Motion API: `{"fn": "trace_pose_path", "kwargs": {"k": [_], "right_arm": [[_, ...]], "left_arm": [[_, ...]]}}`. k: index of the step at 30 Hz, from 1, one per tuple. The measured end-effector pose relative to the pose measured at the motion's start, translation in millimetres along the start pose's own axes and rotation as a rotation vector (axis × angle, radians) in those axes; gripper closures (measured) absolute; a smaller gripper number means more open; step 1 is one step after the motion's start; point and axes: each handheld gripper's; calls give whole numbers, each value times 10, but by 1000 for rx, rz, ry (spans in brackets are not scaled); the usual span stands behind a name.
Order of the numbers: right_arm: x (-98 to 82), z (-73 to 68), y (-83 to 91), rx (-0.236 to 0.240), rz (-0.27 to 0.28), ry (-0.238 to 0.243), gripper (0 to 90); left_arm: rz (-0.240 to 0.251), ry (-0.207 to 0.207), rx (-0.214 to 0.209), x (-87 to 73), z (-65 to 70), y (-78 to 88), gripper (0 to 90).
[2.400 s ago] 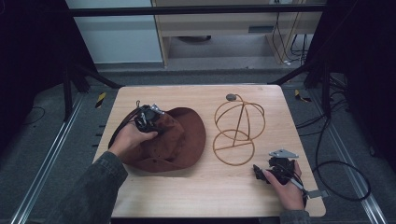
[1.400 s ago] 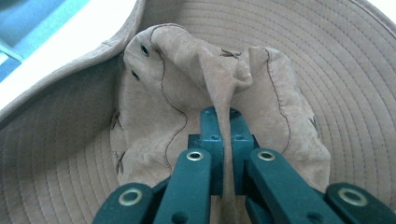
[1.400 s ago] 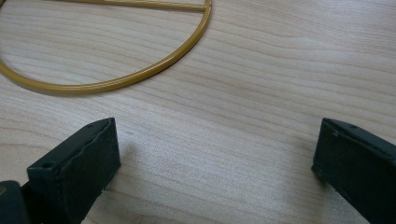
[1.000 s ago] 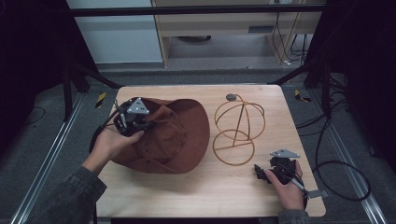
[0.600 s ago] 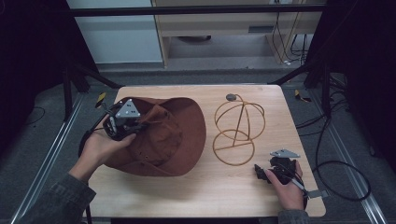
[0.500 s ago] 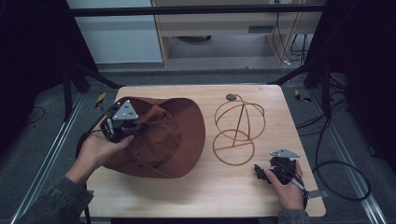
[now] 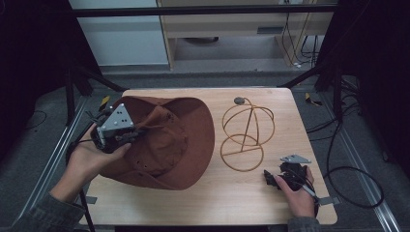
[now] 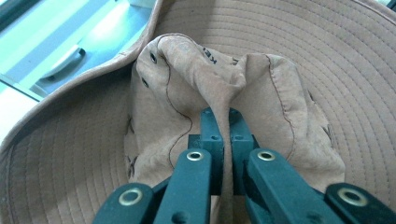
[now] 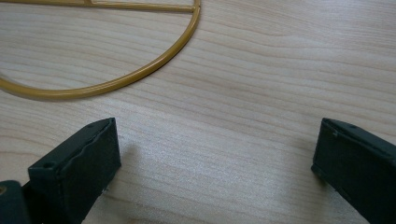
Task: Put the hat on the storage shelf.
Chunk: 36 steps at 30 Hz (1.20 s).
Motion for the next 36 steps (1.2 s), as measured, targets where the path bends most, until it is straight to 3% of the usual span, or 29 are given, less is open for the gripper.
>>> {"fn": "trace_pose_path", "kwargs": {"k": [18,36], "right_arm": [[-1,0,-2,-2,0,3,8],[-1,0,-2,-2,1,3,8]], "left_arm": [[54,-56,38,325,33,351,888],[79,-110,32,797,65,319,888]]}}
Point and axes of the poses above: each handheld gripper's, and its own axes: y roughly backward along the jaws, x roughly out of its top, z roughly to its right, and after that the axes turned 8 degrees about -x, right-handed
